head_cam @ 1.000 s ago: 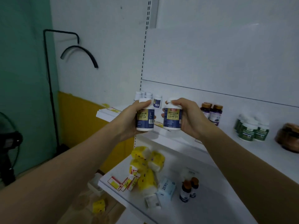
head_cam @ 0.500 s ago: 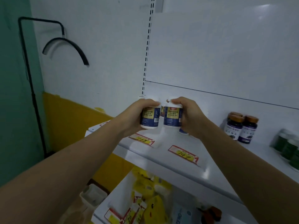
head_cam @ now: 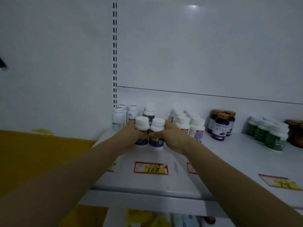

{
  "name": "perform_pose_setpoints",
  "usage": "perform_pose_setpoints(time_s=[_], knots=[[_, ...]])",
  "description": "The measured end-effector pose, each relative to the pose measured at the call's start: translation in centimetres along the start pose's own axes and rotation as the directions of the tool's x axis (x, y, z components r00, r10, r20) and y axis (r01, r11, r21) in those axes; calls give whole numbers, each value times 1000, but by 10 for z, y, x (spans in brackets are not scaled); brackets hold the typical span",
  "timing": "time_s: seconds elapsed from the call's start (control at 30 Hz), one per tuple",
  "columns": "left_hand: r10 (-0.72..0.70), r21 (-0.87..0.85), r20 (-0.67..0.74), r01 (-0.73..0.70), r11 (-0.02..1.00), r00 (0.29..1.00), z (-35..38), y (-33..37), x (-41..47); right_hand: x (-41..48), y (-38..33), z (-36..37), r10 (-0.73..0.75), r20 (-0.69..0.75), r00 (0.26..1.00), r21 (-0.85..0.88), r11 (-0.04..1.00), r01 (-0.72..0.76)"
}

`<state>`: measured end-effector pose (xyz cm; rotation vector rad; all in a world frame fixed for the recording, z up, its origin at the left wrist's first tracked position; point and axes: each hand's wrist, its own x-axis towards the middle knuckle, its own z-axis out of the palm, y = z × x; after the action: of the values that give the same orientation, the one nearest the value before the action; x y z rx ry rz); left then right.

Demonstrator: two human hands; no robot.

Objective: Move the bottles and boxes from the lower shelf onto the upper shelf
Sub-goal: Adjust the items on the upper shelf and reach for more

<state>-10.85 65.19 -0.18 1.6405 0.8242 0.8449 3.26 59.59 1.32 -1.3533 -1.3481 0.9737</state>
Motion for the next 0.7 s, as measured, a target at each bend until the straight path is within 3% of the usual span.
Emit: perform_pose_setpoints(time_s=[0.17, 0.27, 0.37, 0.5, 0.7], knots=[[-4, 87, -88, 12, 996, 996, -10, -4, 18, 14, -1, 10, 20, -164, 986, -221, 974, -57], [36, 246, -116, -7, 969, 993, -12, -6, 28, 25, -2, 14, -25, -324, 946, -422, 898, -121], [100, 420, -166, -22, 907, 981, -14, -8, 38, 40, -3, 19, -47, -381, 923, -569, 799, -194], [101, 458, -163, -16, 889, 981, -13, -8, 52, 61, -9, 20, -26, -468, 884, -671, 661, -336], [60, 439, -100, -10, 899, 993, -8, -5, 73, 88, -8, 23, -75, -476, 876, -766, 525, -371]])
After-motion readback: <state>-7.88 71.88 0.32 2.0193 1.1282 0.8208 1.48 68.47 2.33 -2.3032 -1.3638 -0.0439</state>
